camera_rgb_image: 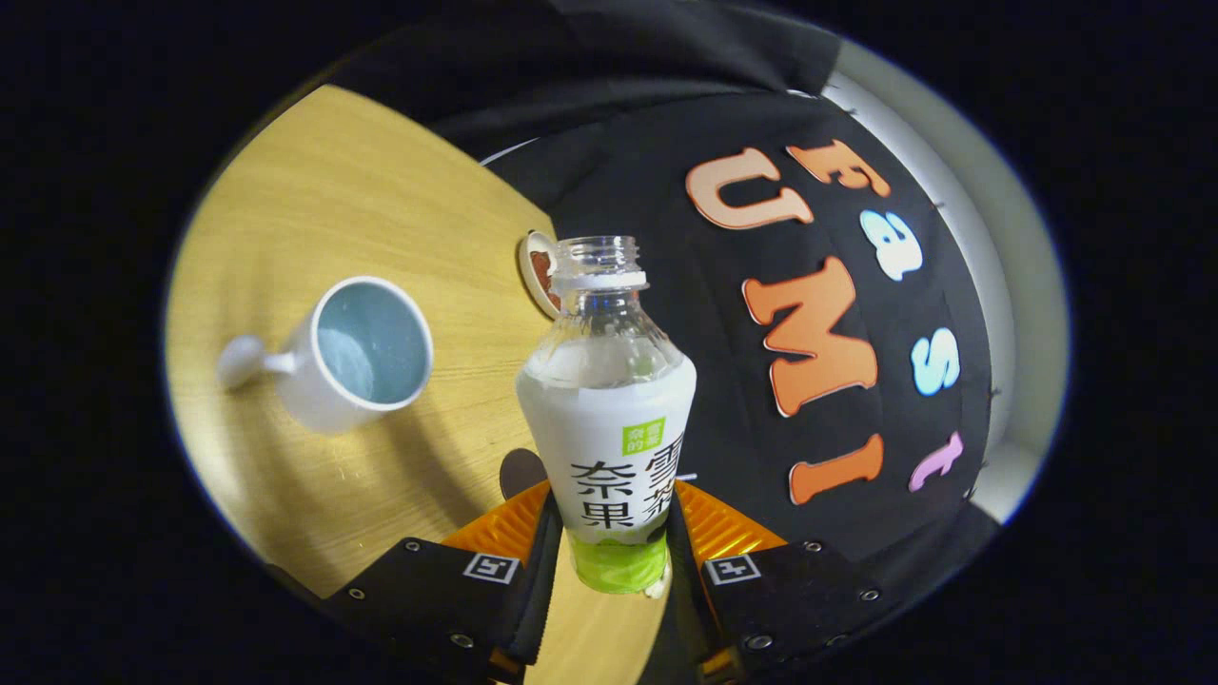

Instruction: Take the bottle from table, then pour the juice into the cup, finally place the bottle on the coaster

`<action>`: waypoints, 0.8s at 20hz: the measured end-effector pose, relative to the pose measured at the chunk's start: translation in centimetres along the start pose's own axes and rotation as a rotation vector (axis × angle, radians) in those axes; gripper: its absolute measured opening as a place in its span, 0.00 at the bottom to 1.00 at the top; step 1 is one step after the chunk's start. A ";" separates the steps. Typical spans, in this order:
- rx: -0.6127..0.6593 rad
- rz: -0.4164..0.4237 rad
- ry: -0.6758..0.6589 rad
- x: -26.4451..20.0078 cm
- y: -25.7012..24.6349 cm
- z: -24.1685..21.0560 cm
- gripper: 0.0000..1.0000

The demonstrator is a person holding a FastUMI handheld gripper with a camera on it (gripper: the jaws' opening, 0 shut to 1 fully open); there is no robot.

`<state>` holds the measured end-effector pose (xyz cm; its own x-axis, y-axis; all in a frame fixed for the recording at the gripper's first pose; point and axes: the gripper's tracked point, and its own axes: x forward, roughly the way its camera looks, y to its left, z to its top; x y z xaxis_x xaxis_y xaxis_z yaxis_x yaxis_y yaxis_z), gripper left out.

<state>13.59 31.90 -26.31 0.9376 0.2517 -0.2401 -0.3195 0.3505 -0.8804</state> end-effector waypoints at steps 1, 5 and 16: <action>0.099 0.007 -0.001 0.4 -0.2 -0.2 0.57; 0.387 0.004 -0.005 1.7 -2.1 -0.3 0.57; 1.115 0.079 0.042 9.1 -3.3 -4.8 0.57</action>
<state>23.85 28.70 -27.54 0.9063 0.2859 -0.3112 -0.3031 0.9529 -0.0074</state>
